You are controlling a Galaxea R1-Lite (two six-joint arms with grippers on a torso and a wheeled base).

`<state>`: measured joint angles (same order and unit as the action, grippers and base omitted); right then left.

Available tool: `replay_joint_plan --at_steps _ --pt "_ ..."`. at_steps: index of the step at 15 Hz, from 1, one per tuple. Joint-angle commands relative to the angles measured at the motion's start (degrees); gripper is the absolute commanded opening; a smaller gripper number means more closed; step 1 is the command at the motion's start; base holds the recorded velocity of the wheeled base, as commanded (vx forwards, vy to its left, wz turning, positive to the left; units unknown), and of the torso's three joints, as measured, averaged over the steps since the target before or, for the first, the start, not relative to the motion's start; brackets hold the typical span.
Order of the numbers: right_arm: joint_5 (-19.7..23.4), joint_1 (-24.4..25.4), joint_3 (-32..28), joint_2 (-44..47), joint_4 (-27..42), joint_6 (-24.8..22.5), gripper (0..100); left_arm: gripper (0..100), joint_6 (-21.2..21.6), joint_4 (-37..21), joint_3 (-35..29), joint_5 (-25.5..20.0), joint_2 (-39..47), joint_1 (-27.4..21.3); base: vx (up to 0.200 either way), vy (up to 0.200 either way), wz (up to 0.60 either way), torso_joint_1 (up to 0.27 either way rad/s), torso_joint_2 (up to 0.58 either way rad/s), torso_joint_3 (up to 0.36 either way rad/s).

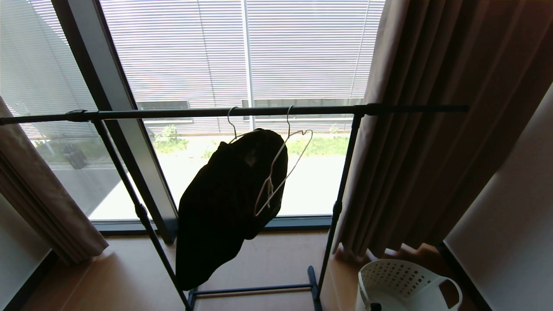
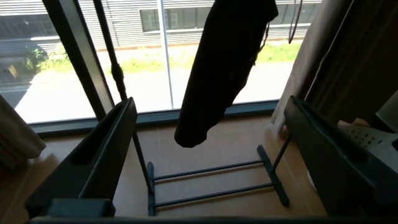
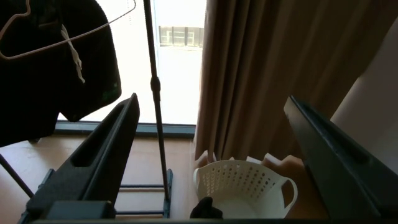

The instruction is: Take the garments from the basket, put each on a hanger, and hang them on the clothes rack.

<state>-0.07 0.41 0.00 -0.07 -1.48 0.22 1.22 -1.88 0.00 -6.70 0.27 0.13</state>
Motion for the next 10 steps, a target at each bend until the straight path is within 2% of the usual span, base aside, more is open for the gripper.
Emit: replay_joint_plan --at_steps 1,6,10 --pt "-0.1 0.02 0.0 0.07 -0.02 0.13 100 100 0.1 0.12 0.0 0.03 0.26 0.04 0.0 0.0 0.0 0.0 0.0 0.0" --pt "0.16 0.02 0.0 0.07 -0.02 -0.31 100 100 0.19 0.21 0.0 0.11 0.17 0.13 0.0 0.0 0.0 0.0 0.0 0.0" --pt "0.07 0.02 0.0 0.07 -0.02 -0.22 100 100 0.54 0.21 0.0 -0.24 0.26 0.04 0.0 0.0 0.0 -0.116 0.28 0.155"
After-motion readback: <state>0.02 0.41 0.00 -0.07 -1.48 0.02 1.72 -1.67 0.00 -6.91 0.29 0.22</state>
